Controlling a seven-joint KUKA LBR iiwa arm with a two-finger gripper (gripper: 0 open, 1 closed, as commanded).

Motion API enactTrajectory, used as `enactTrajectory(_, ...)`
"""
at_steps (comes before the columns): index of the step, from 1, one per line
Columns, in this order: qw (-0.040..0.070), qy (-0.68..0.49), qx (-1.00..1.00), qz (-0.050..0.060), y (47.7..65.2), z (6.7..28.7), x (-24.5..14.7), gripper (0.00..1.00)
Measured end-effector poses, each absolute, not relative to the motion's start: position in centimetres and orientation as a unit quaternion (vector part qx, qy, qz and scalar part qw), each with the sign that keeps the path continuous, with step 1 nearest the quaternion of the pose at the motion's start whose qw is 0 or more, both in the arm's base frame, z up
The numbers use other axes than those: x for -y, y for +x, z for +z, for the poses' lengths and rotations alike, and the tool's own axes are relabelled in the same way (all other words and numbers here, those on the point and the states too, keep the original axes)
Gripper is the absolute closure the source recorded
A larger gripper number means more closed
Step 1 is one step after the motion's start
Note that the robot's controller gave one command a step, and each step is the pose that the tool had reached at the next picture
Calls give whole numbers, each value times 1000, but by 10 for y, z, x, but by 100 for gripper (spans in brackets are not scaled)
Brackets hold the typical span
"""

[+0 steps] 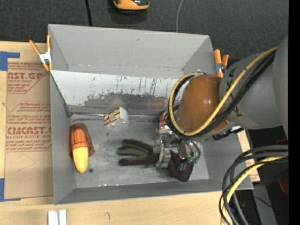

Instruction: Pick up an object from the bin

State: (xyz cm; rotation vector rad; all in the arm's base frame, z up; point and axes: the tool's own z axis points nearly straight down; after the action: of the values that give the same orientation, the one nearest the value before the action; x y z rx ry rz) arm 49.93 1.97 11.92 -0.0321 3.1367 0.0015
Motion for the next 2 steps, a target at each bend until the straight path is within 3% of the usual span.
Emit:
enactTrajectory(1, 1, -9, -1000, 0, 499, 117, -20, 100)
enactTrajectory(2, 3, -47, -999, 0, 504, 152, -27, 100)
